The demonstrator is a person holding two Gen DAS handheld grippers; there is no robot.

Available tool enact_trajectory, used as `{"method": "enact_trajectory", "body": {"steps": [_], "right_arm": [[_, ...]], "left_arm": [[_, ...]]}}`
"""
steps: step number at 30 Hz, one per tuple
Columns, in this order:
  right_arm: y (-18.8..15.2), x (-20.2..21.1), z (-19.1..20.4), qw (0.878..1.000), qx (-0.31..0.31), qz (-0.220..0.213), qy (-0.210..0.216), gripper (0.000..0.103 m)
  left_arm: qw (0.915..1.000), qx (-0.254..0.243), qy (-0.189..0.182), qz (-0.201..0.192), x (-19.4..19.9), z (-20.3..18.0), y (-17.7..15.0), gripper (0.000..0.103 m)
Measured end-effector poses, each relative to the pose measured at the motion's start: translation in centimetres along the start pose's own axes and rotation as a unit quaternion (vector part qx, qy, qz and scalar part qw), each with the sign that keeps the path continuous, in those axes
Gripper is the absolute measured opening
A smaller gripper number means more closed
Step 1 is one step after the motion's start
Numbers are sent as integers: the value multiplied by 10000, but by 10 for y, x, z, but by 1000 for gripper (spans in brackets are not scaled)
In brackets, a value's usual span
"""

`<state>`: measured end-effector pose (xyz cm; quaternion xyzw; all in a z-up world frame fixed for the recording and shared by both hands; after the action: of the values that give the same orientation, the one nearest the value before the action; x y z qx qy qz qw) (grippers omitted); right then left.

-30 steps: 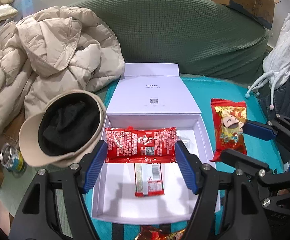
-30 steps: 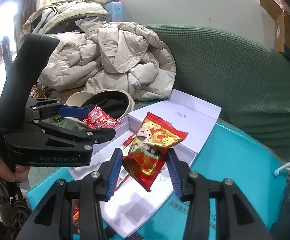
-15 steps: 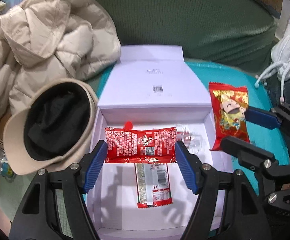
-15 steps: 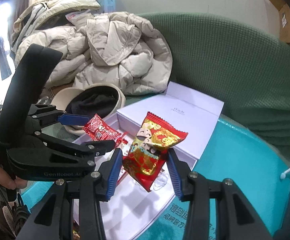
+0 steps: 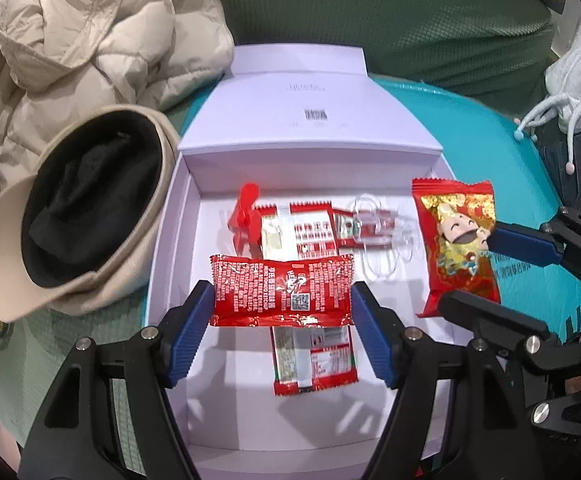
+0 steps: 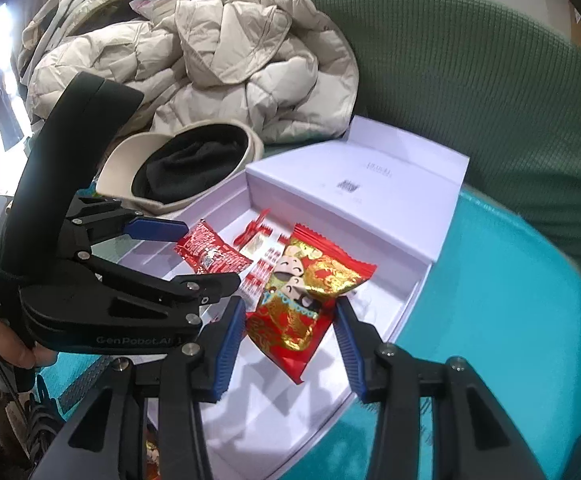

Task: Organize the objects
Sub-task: 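Carry the red packet and gold snack bag with both tools over the white box, then set the gold bag in the box with right tool while left tool holds red packet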

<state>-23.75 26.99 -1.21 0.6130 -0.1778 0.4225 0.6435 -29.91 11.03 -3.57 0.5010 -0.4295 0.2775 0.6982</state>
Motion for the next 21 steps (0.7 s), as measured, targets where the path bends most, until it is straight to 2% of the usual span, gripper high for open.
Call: {"method": "enact_trajectory", "body": {"steps": [12, 21], "right_arm": [[-21, -12, 12, 9994, 48, 339, 56, 46], [-25, -23, 17, 9984, 19, 546, 111, 46]], "left_arm": [[9996, -145, -1, 230, -12, 1, -23, 69], [9987, -241, 12, 441, -22, 6, -29, 69]]}}
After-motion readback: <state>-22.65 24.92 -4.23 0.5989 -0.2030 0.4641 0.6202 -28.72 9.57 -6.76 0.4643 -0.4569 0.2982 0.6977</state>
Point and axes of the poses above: each gripper's, at about its wrist camera, not at the fingertips, and x roughly against the way its jaws point, z to its left, y to its top, the point moved 2 cm from there along -x, roughly the way its jaws point, and after that the axes turned 8 degrees about y, right-handed, at the moved point
